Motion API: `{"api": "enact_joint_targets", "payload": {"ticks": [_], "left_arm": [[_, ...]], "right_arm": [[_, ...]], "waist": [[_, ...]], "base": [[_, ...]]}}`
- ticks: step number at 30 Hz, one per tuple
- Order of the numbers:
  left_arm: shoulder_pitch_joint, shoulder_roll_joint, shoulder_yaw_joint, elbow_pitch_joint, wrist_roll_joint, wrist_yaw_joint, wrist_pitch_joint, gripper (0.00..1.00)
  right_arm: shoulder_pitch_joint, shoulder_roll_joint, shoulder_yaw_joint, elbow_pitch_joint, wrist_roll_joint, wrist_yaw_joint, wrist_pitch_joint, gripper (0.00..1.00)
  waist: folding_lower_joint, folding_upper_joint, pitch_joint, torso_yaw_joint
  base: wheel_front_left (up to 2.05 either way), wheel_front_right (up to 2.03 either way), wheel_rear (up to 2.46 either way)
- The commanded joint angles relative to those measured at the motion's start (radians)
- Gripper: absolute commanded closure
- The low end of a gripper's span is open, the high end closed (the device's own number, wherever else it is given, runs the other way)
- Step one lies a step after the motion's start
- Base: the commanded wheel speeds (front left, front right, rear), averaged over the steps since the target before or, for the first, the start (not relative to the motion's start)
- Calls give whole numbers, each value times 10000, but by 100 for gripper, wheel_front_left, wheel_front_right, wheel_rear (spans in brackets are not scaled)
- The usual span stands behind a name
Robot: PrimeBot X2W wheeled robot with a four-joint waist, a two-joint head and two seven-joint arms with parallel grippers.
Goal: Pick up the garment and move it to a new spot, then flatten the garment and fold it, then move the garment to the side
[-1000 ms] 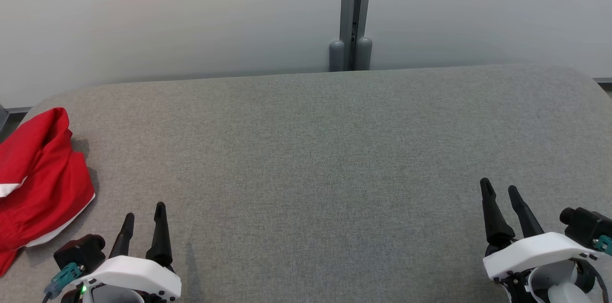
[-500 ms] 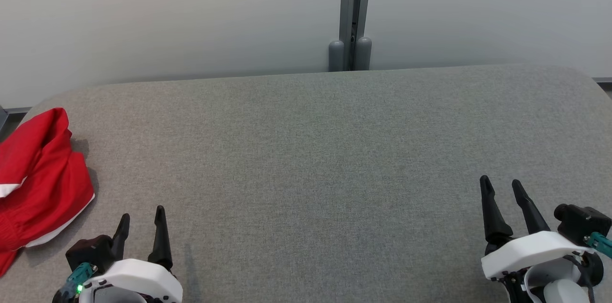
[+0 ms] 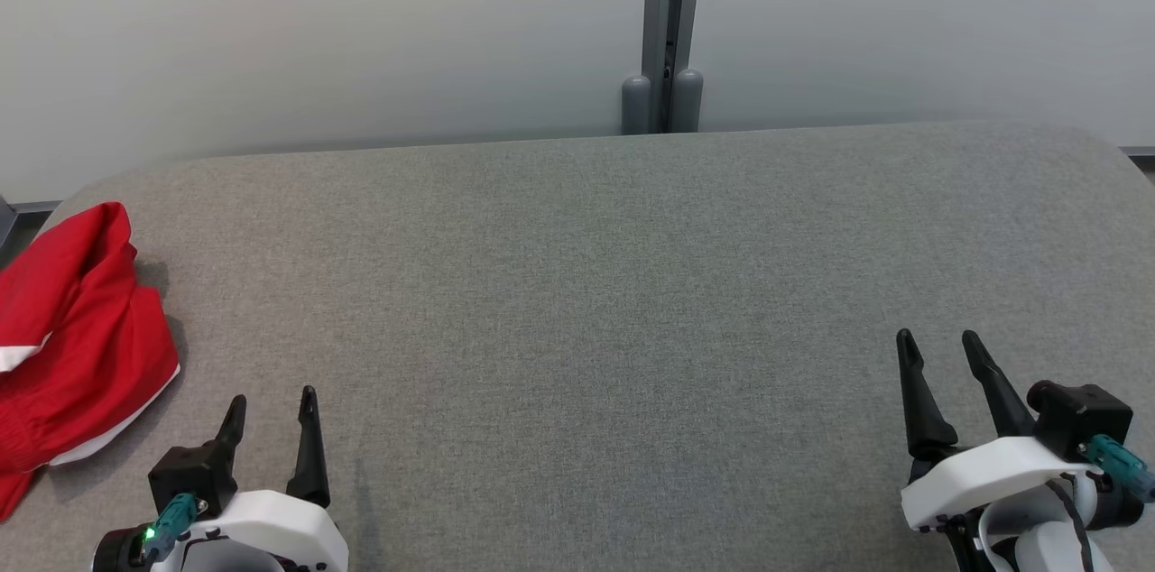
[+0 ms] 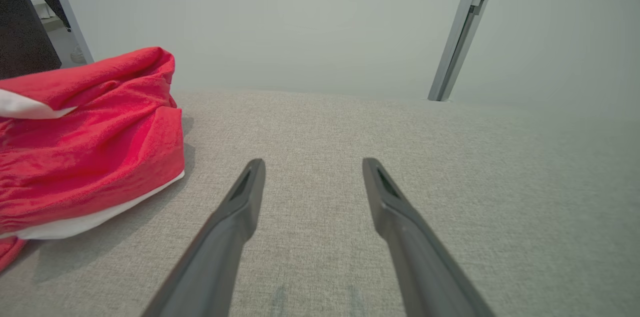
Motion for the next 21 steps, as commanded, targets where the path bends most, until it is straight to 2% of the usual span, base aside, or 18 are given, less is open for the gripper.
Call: {"api": "enact_joint_targets", "payload": {"ticks": [1, 21], "left_arm": [[-256, 94, -7, -22, 211, 89, -77, 0], [-249, 52, 65, -14, 1715, 267, -456, 0]], "right_arm": [[-162, -35, -8, -21, -242, 16, -114, 0], [-213, 30, -159, -66, -2005, 18, -483, 0]], "waist": [[0, -1, 0, 3], [0, -1, -9, 43]], "base": [[0, 0, 0], [0, 0, 0]]}}
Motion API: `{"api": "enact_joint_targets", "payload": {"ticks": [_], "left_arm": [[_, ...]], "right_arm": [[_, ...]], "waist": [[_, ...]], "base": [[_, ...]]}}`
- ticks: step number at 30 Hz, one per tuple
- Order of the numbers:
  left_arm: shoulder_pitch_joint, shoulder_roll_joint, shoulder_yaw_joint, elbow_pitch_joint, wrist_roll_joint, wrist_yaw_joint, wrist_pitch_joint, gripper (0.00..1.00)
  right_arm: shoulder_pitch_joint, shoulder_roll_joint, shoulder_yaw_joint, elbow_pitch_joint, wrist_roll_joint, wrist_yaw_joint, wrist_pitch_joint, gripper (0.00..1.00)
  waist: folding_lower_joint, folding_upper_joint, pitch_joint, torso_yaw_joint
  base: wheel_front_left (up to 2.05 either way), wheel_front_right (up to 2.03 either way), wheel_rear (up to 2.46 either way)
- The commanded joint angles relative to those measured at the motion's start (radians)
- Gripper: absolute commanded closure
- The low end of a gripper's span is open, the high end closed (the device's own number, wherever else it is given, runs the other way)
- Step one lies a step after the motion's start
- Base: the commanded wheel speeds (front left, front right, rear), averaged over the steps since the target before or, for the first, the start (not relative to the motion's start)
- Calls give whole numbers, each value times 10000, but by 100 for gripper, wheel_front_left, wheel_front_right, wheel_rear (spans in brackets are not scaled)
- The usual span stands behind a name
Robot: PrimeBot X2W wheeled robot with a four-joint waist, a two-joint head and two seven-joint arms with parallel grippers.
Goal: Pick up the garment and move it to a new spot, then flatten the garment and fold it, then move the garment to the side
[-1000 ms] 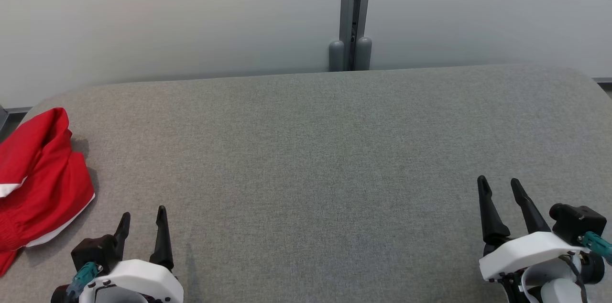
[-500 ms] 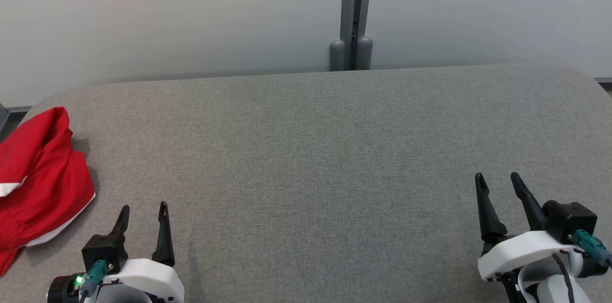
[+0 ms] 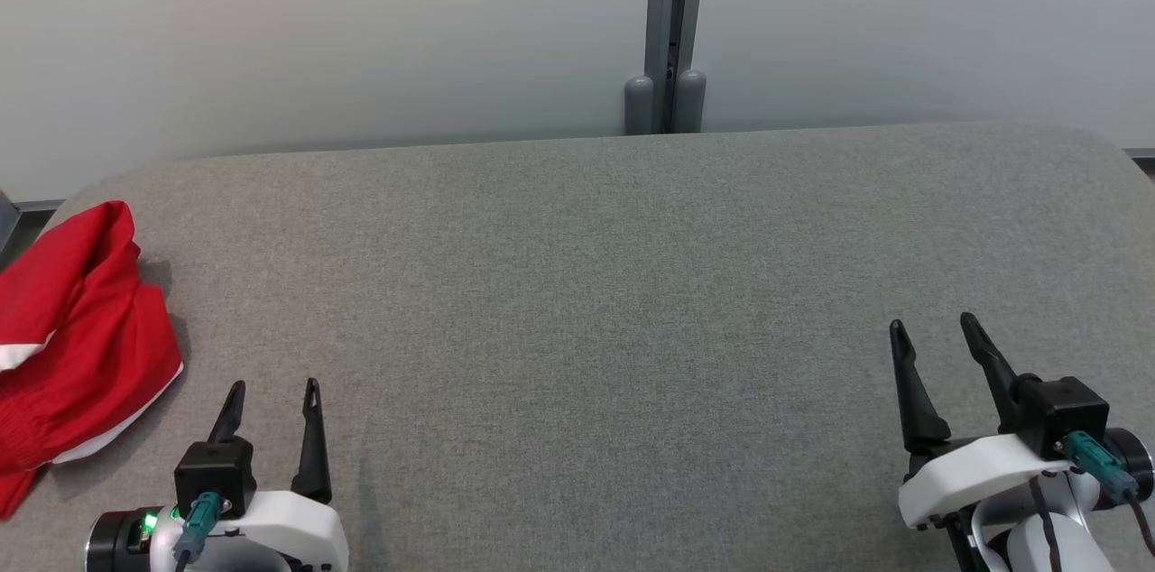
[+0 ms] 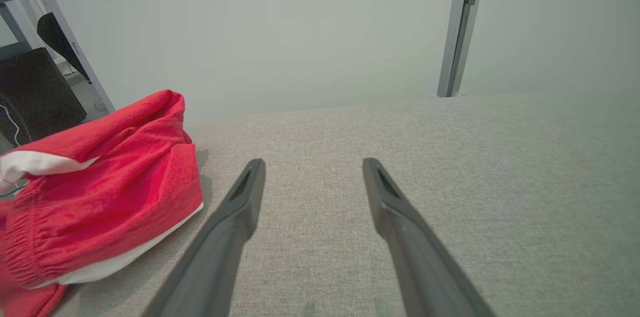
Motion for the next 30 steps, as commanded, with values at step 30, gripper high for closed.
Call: {"api": "enact_joint_targets", "payload": {"ticks": [30], "left_arm": [[-36, -112, 522, 294, 496, 88, -183, 0]], "right_arm": [[-159, -28, 838, 227, -320, 10, -198, 0]], "waist": [[0, -1, 147, 2677]], "base": [[0, 0, 0]]}}
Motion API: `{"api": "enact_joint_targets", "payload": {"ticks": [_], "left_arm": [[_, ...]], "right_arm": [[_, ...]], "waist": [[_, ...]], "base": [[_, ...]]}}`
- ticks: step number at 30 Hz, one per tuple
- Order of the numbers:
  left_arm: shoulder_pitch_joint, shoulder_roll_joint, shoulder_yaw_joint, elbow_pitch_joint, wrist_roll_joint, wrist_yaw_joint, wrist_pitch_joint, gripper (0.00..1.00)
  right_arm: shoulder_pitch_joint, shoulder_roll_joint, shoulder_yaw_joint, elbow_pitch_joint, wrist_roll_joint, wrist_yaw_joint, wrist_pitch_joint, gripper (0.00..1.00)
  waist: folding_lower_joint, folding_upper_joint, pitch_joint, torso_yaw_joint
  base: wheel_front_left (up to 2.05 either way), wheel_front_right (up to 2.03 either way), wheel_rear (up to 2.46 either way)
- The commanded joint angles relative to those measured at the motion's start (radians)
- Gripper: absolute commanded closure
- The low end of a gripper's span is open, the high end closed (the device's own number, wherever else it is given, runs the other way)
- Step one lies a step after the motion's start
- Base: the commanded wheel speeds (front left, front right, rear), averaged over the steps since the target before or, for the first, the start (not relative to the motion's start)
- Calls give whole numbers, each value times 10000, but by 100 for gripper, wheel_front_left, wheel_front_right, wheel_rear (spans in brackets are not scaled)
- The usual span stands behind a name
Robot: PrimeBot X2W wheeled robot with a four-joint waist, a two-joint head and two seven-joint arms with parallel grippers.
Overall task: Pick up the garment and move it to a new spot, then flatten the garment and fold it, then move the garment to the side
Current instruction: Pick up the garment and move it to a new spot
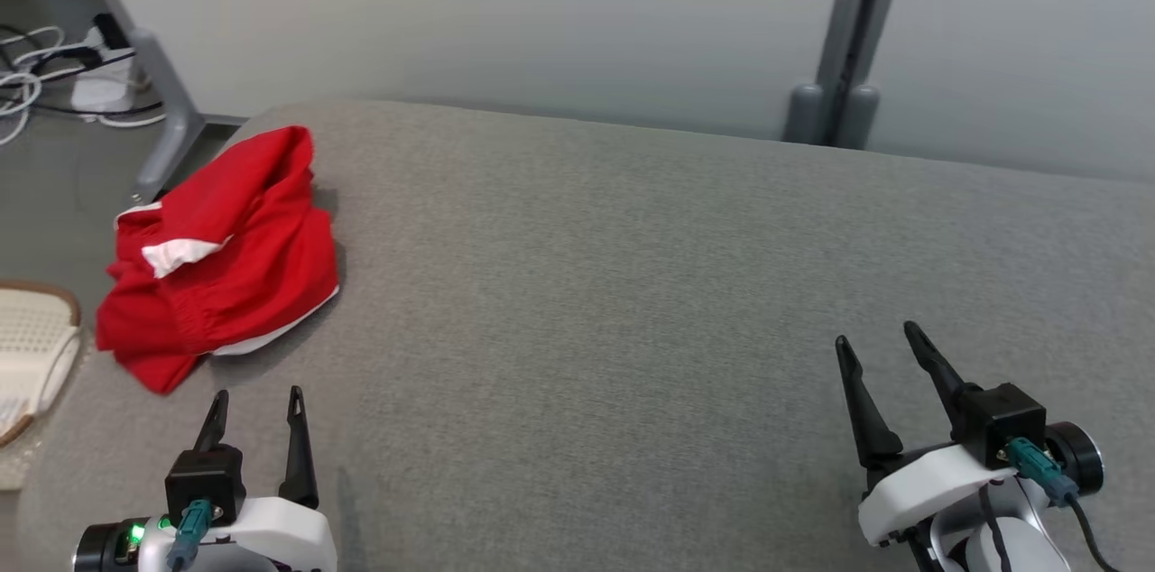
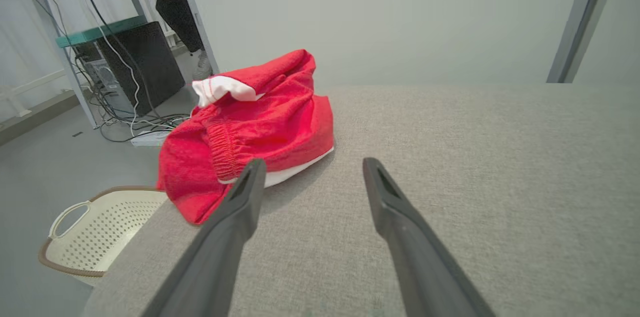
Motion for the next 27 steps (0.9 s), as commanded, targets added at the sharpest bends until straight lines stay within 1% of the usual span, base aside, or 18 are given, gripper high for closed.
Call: {"api": "enact_joint_targets", "payload": {"ticks": [1, 8, 13, 18, 23, 27], "left_arm": [[-3, 31, 57, -7, -35, 33, -22, 0], [56, 4, 273, 103, -64, -42, -22, 0], [130, -26, 464, 158, -138, -150, -21, 0], [209, -88, 753, 69, -285, -243, -21, 0], [97, -142, 845, 203, -343, -408, -21, 0], [-334, -144, 1011, 448, -500, -687, -22, 0]], "right_arm": [[-118, -29, 43, 26, 76, 1, -54, 0], [-240, -35, 478, 188, 250, 1, -54, 0], [-384, -35, 803, 335, 379, 1, -54, 0], [-684, -81, 1225, 507, 438, -1, -54, 0], [-767, -194, 1329, 526, 525, -1, -54, 0], [-812, -366, 1370, 530, 543, -1, -54, 0]], "waist": [[0, 0, 57, 626], [0, 0, 143, 2111], [0, 0, 219, 2873], [0, 0, 443, 3024], [0, 0, 581, 3013], [0, 0, 897, 2702]], "base": [[0, 0, 0], [0, 0, 0], [0, 0, 0], [0, 0, 0], [0, 0, 0], [0, 0, 0]]}}
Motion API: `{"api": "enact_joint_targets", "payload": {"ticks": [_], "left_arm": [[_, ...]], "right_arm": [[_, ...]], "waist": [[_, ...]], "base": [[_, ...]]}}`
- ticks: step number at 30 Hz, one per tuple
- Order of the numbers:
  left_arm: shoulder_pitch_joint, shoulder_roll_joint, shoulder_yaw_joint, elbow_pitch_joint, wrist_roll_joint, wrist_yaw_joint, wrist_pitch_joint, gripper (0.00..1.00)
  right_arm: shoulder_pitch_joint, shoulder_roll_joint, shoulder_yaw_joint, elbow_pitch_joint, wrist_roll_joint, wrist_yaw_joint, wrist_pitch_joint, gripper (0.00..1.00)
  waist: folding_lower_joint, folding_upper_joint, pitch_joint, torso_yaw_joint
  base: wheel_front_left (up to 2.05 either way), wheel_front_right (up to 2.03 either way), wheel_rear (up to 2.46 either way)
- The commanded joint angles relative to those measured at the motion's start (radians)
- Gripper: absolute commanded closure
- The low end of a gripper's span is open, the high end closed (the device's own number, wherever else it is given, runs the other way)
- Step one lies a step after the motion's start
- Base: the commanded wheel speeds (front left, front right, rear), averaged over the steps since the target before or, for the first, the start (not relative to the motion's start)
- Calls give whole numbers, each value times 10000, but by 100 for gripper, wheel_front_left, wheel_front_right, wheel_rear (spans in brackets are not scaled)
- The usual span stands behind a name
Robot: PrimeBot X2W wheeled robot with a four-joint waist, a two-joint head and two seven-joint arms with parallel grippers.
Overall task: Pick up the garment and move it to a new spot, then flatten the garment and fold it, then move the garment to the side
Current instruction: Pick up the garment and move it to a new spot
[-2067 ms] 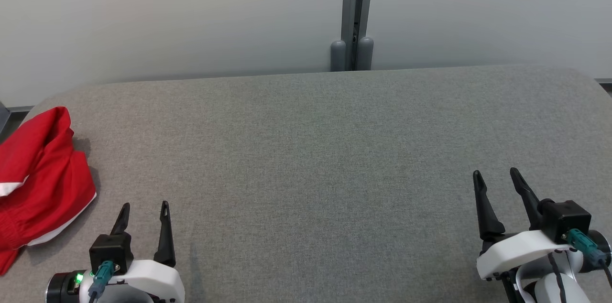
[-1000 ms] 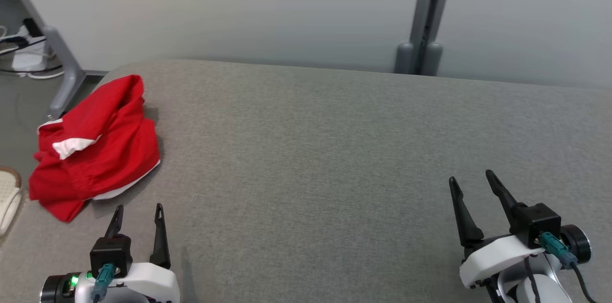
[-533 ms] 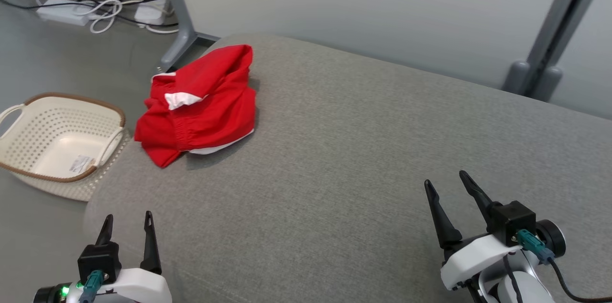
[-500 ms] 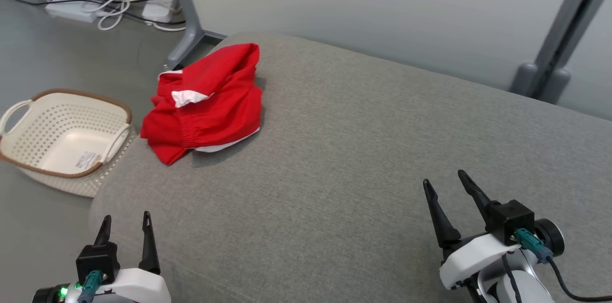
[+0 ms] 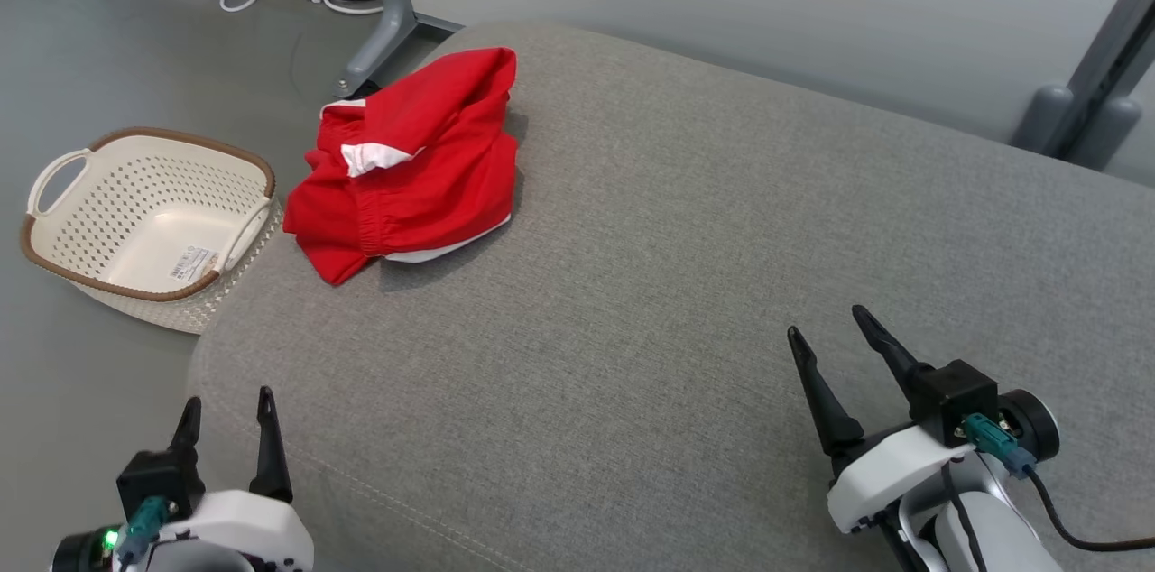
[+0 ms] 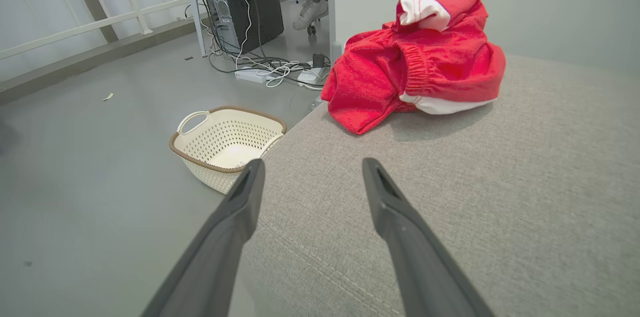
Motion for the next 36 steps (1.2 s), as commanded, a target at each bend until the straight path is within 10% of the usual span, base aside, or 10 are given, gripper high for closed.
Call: {"api": "enact_joint_targets", "payload": {"ticks": [1, 18, 32, 33, 34, 36], "left_arm": [[-505, 48, 92, 74, -61, -143, -24, 0], [-5079, 1517, 135, 2844, -217, -1504, -24, 0], [-8226, 2900, -1000, 6857, 537, -1059, 1970, 0], [-8288, 2857, -993, 6986, 474, -1083, 2035, 25], [-8370, 2837, -978, 7020, 446, -1029, 1950, 93], [-8511, 2861, -1025, 7084, 456, -951, 1752, 100]], "right_arm": [[-105, -217, -12, -15, 40, -3, -54, 0], [-1053, -1042, 406, -473, -51, -3, -54, 0], [-1550, -1061, 442, -684, -19, -3, -28, 0], [-1564, -1035, 408, -696, -8, -3, -28, 0], [-1562, -1010, 367, -702, 11, -4, -28, 0], [-1512, -939, 331, -704, 26, -3, -28, 0]], "waist": [[0, 0, 320, -288], [0, 0, 2686, -1896], [0, 0, 3666, -2863], [0, 0, 3667, -2915], [0, 0, 3662, -2958], [0, 0, 3601, -3039]], "base": [[0, 0, 0], [0, 0, 0], [0, 0, 0], [0, 0, 0], [0, 0, 0], [0, 0, 0]]}}
